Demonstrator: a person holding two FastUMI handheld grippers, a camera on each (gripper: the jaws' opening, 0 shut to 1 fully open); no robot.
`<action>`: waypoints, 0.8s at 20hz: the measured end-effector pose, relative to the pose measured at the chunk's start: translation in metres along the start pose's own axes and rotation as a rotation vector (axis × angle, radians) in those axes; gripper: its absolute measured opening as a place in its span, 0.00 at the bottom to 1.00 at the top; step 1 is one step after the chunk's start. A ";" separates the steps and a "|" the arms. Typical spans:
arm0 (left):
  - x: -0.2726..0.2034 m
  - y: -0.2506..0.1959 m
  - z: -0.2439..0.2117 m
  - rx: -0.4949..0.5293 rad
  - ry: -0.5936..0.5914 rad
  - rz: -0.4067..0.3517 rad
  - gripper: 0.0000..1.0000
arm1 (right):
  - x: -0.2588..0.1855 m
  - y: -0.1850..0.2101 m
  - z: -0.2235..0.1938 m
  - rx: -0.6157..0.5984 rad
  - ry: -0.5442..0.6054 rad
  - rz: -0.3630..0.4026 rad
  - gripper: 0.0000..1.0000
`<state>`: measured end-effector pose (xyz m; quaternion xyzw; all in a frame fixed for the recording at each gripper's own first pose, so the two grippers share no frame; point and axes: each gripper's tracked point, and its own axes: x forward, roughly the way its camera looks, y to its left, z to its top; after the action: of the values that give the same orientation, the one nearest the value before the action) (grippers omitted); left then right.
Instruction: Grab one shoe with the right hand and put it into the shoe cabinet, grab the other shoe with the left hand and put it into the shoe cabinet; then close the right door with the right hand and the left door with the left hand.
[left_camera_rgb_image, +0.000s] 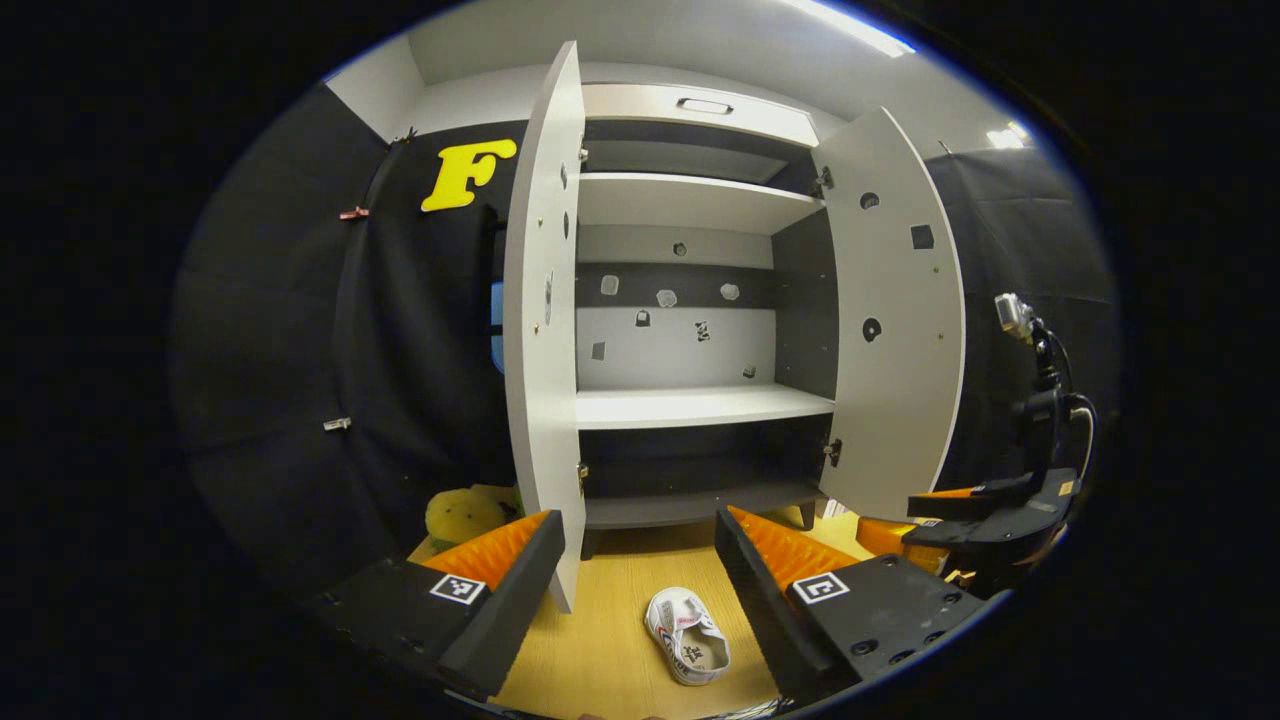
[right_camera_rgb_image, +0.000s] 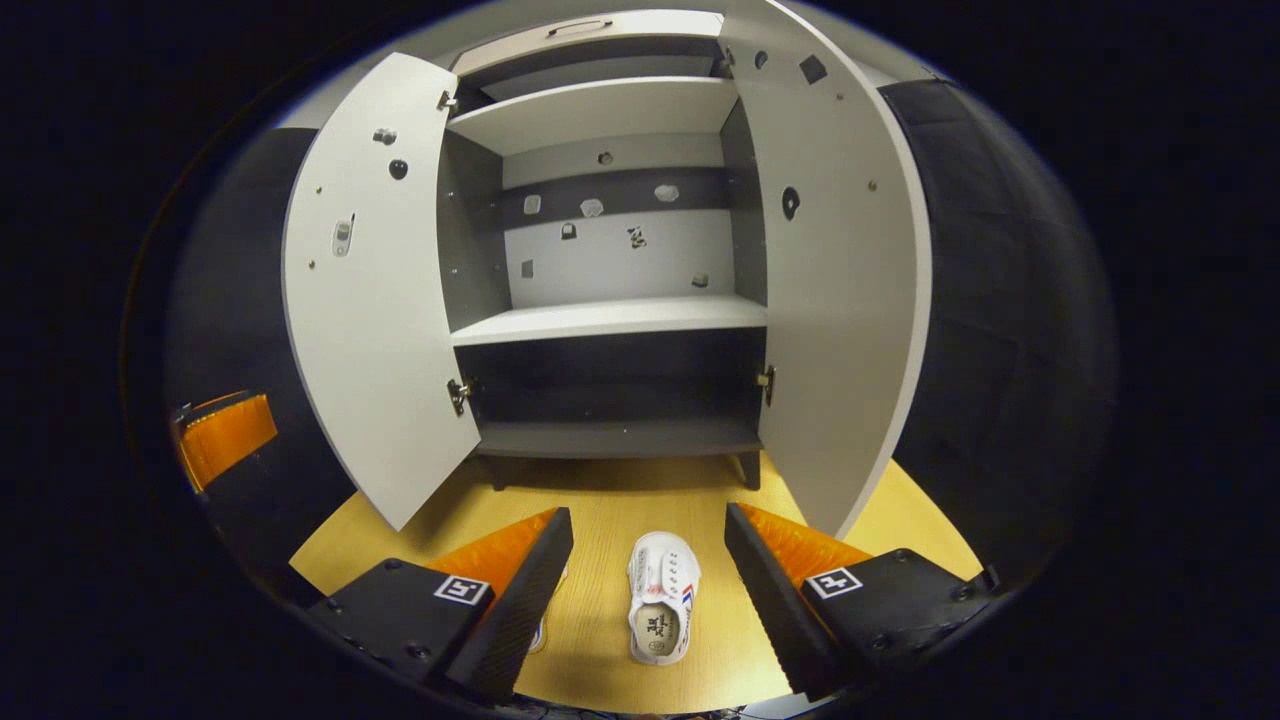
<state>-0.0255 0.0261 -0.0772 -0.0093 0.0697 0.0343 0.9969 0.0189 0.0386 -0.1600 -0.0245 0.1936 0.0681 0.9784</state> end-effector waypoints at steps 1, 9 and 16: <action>0.001 0.003 -0.006 -0.007 0.015 0.007 0.95 | 0.007 0.006 -0.015 0.006 0.034 0.020 0.99; 0.011 0.022 -0.052 -0.023 0.122 0.040 0.95 | 0.044 0.028 -0.131 -0.026 0.280 0.087 0.99; 0.017 0.027 -0.088 -0.100 0.187 0.064 0.95 | 0.073 0.027 -0.202 -0.054 0.395 0.048 0.99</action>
<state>-0.0226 0.0523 -0.1676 -0.0599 0.1610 0.0686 0.9828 0.0059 0.0595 -0.3751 -0.0588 0.3805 0.0903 0.9185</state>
